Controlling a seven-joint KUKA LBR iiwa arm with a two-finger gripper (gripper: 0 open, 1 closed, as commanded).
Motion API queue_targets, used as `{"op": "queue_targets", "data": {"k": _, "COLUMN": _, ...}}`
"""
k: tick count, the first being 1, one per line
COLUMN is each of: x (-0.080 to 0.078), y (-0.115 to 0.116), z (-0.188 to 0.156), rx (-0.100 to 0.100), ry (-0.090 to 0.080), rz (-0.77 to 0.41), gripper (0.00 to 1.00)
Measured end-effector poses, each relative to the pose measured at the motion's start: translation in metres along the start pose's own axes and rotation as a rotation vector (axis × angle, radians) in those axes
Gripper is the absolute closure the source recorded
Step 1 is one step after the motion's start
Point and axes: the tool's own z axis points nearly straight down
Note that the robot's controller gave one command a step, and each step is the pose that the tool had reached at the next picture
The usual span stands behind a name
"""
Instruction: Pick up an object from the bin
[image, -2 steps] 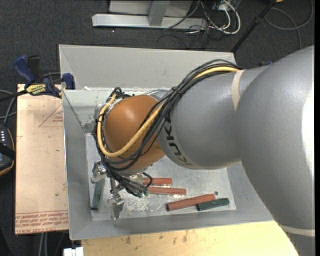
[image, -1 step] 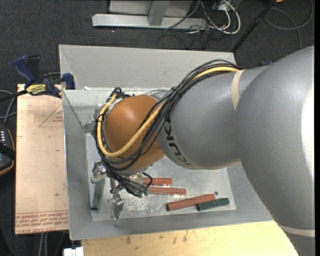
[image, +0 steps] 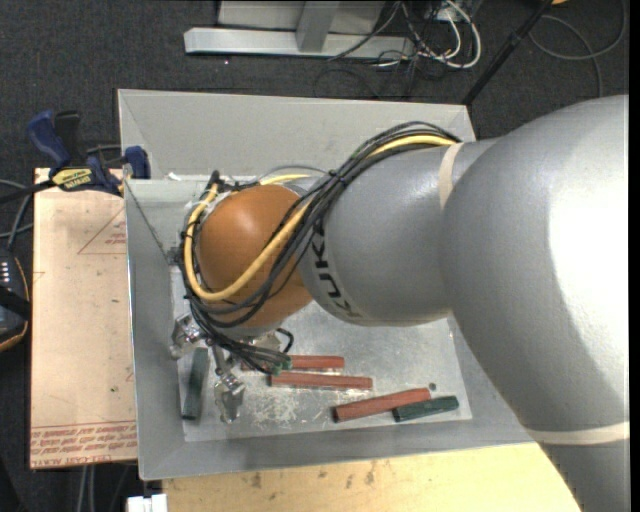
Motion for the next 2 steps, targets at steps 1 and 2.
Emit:
{"op": "queue_targets", "data": {"k": 1, "x": -0.0088, "y": -0.0196, "z": 0.0421, "rx": -0.003, "ry": 0.042, "rz": -0.064, "gripper": 1.00}}
{"op": "queue_targets", "data": {"k": 2, "x": -0.0088, "y": -0.0196, "z": 0.0422, "rx": -0.003, "ry": 0.043, "rz": -0.064, "gripper": 1.00}}
